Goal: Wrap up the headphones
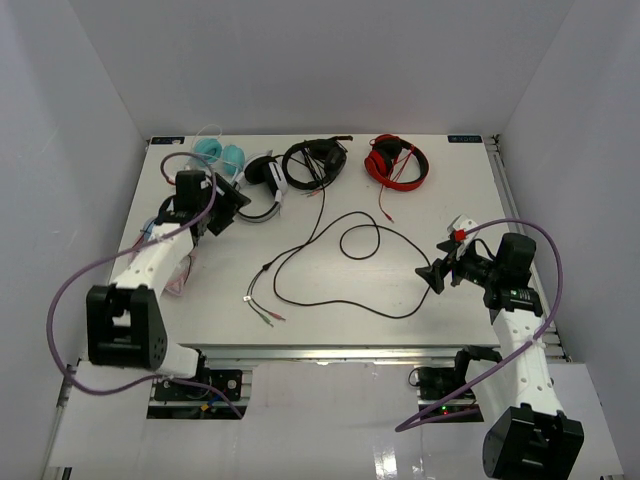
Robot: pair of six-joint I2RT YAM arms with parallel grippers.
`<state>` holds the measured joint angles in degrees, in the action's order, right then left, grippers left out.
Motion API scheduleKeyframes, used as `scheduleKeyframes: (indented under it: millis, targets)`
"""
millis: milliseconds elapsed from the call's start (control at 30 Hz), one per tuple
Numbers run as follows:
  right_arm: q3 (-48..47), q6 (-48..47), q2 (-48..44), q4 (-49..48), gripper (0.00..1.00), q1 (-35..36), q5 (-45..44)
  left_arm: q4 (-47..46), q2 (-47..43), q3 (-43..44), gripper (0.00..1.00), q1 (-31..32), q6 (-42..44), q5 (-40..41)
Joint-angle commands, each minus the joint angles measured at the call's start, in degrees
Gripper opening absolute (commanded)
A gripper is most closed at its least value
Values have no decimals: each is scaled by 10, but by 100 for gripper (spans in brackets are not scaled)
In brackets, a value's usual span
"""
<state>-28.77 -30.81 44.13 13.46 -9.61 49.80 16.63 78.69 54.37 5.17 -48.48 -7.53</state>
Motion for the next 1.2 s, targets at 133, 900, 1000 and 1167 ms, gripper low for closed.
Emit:
scheduleKeyframes:
  millis: [133,900,1000,1167]
  targets:
    - [-16,-13,-18,0,90,0,15,155,253,247,76,2,-40,126]
    - [-19,-7,-11,-2,90,0,-10,185,405,328,45,28,-64,161]
    - [-19,-7,-12,-2,90,0,-13,186,406,321,27,28,-64,167]
    - [-19,-7,-15,-2,90,1,-21,186,394,319,3,30,-42,163]
